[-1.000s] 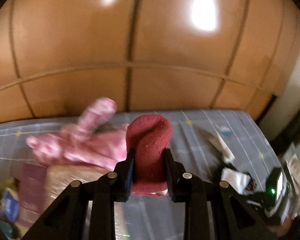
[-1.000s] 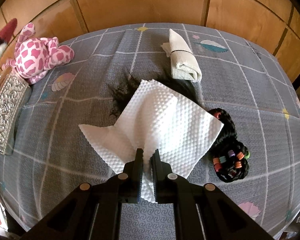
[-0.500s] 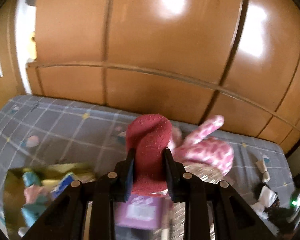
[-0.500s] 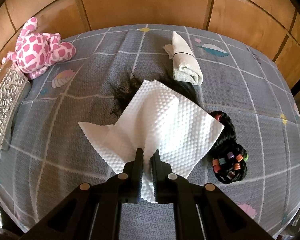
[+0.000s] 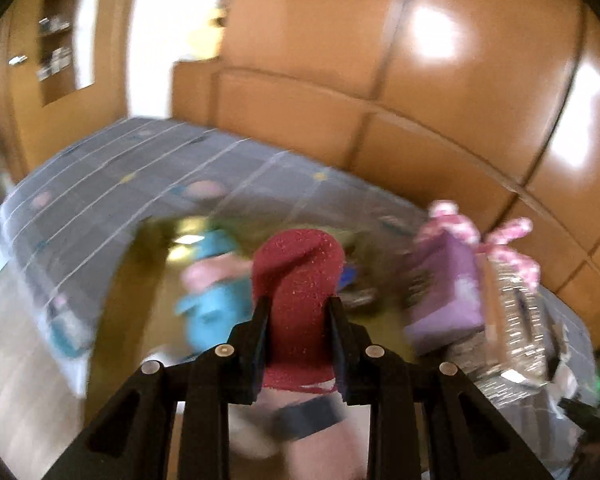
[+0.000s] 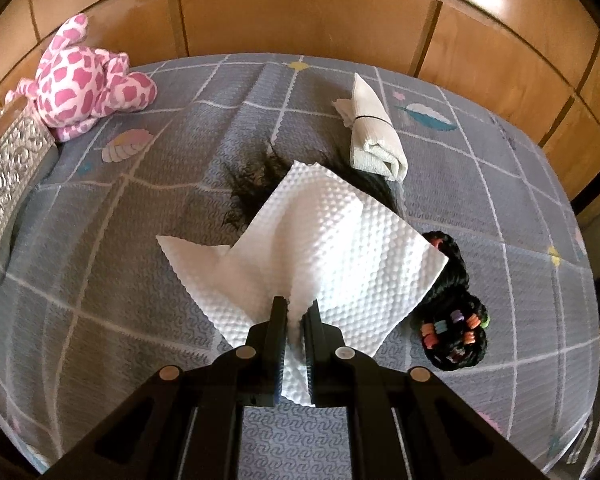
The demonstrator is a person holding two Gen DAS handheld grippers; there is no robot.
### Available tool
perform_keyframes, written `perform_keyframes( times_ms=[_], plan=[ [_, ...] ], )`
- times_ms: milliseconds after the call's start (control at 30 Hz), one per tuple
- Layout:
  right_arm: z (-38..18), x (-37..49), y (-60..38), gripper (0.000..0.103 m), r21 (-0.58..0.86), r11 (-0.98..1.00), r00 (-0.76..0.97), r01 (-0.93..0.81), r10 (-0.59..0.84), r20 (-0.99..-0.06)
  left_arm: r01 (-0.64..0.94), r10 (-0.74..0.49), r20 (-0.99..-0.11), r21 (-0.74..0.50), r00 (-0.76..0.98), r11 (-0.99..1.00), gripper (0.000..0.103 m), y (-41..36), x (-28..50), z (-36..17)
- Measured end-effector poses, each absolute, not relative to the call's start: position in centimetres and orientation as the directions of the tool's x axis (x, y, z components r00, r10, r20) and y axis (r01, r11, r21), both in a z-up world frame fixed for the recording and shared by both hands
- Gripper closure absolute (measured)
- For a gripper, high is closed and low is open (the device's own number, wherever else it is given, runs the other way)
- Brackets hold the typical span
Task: Organize soft objects
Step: 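Carry the red item into the gold tray and open left tool while right tool holds paper towel, then carry the white paper towel into the gold tray and open the right tool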
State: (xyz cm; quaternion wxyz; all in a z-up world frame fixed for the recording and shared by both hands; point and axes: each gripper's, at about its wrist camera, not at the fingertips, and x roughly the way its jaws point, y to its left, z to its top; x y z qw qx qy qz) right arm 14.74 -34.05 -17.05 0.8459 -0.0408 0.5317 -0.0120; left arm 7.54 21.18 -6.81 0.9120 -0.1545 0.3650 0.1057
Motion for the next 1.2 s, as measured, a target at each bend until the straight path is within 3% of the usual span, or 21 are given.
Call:
perform_keyframes(
  times_ms=[233,333,567,633,700,767,867,1200],
  plan=[
    [-17.1,14.7,-33.5,0.096,-0.110,0.994,0.438,0.015,-0.106,-0.893,-0.471,0.216,-0.742,-0.150,0.635,0.869,0.075,27.6,3.1,-10.3],
    [-17.1,14.8,-33.6,0.096,-0.105,0.993,0.440,0.051,-0.117,-0.891,-0.494,0.240,-0.751,-0.130,0.615,0.860,0.069,28.5,2.3,-11.5],
    [-16.8,14.6,-33.8,0.097,-0.070,0.985,0.451,0.156,-0.135,-0.882,-0.514,0.270,-0.727,-0.132,0.632,0.848,0.030,28.1,0.2,-12.0],
    [-16.4,14.5,-34.2,0.097,-0.030,0.982,0.461,0.186,-0.114,-0.880,-0.529,0.298,-0.715,-0.117,0.633,0.840,0.029,27.8,-0.4,-11.5],
    [-16.1,14.3,-34.3,0.097,0.012,0.979,0.474,0.203,-0.087,-0.876,-0.541,0.316,-0.699,-0.121,0.642,0.832,0.022,27.7,-1.0,-11.0],
    [-15.8,14.2,-34.4,0.097,0.057,0.975,0.482,0.215,-0.055,-0.874,-0.549,0.340,-0.688,-0.102,0.641,0.829,0.009,27.4,-1.3,-10.6],
    [-15.2,14.2,-34.2,0.097,0.124,0.968,0.504,0.220,-0.004,-0.864,-0.554,0.355,-0.672,-0.099,0.650,0.827,0.002,26.7,-1.6,-9.9],
    [-12.9,14.4,-32.6,0.097,0.223,0.952,0.565,0.210,0.068,-0.823,-0.521,0.356,-0.668,-0.055,0.653,0.852,0.000,23.5,-1.1,-8.6]
  ],
)
